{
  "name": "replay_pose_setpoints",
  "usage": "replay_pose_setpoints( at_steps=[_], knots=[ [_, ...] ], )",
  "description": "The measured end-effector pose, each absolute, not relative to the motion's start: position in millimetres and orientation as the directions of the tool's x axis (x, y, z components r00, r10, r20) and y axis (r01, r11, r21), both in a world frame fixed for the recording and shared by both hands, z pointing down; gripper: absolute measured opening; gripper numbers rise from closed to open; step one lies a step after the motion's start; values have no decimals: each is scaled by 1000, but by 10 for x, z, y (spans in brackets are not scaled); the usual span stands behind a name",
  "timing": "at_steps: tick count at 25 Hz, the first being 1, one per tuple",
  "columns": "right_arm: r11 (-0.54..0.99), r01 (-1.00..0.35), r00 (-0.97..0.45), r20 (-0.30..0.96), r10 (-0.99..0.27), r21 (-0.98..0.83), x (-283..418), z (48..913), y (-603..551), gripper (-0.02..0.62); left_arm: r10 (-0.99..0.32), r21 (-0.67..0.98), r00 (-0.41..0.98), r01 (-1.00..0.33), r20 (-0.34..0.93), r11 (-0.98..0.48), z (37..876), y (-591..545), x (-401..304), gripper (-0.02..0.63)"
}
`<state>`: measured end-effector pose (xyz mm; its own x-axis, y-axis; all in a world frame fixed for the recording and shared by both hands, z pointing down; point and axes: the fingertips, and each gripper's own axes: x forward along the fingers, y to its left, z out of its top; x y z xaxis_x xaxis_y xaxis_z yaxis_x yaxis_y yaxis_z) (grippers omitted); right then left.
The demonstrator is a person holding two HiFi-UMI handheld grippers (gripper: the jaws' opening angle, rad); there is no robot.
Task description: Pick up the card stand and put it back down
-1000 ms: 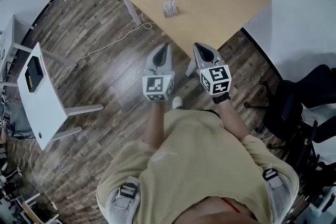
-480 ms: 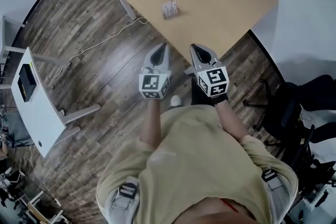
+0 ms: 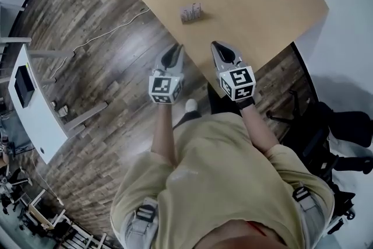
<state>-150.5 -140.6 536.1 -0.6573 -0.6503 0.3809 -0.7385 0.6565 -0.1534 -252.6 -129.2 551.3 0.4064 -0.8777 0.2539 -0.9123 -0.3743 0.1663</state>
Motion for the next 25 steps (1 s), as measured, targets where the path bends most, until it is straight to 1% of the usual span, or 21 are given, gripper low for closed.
replay_pose_setpoints(
  at_steps=[7,14,18,20,25],
  knots=[
    [680,-708,-682,429,-591,-189,-1550,5753,-1951,3,-859,181,426,-903,283,-389,5993,-1951,-2593,131],
    [667,-708,-682,472,-558,-234,-1516,6068,-2335,3,-776,140,507,-859,375,-493,6455,-2467,-2596,246],
    [652,-716,-673,497,-548,-250,-1449,6279,-2463,3,-740,130,575,-812,350,-570,6546,-2715,-2548,319],
    [646,-719,-670,504,-546,-256,-1448,6344,-2506,3,-714,115,607,-784,349,-610,6567,-2806,-2512,333],
    [645,-714,-677,505,-535,-273,-1483,6427,-2574,3,-628,99,691,-697,358,-710,6668,-2985,-2388,339]
  ],
)
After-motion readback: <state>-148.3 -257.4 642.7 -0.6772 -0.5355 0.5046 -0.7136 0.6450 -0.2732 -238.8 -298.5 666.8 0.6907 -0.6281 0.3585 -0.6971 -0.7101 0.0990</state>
